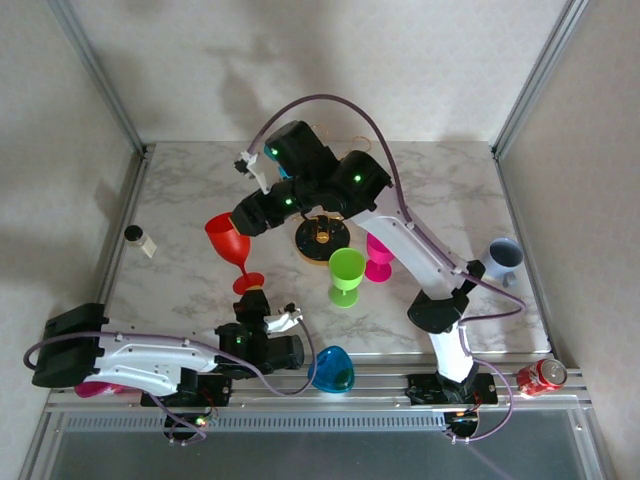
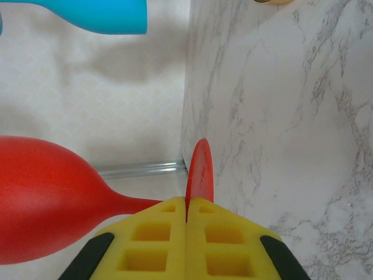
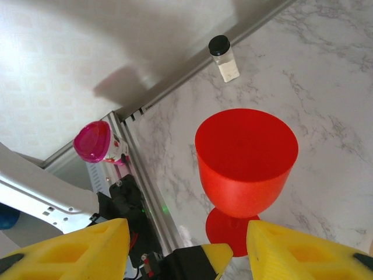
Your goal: Take the wine glass off the wine glass rack
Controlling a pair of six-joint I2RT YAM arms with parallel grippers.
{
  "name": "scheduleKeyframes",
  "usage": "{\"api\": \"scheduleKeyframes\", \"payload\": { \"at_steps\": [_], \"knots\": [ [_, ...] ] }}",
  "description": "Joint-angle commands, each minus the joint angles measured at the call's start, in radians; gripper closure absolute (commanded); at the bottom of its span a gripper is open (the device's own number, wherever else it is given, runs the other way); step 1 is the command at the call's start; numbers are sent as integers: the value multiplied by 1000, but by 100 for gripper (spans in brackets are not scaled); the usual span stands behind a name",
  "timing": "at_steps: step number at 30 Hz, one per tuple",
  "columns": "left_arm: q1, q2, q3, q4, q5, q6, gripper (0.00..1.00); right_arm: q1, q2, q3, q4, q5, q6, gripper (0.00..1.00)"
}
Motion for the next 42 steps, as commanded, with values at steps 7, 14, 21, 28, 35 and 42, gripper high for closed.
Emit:
{"api": "scheduleKeyframes", "payload": {
  "at_steps": [7,14,21,28,35,42],
  "knots": [
    [-36,-28,-93,95,-134,147,100,24,90,103,-43,-14,-46,42],
    [-41,-46,-147,140,-209,241,100,37,131,131,-34,-14,-65,38],
    [-45,-40,-168,201,-218,299,100,55,166,144,-27,-9,-89,35],
    [-53,-34,-177,225,-252,321,100,81,191,147,-29,9,-131,33],
    [-53,-38,-179,229,-249,323,100,99,192,150,-37,6,-166,33],
    [-53,-44,-179,235,-247,324,100,114,208,150,-59,14,-197,34]
  ]
}}
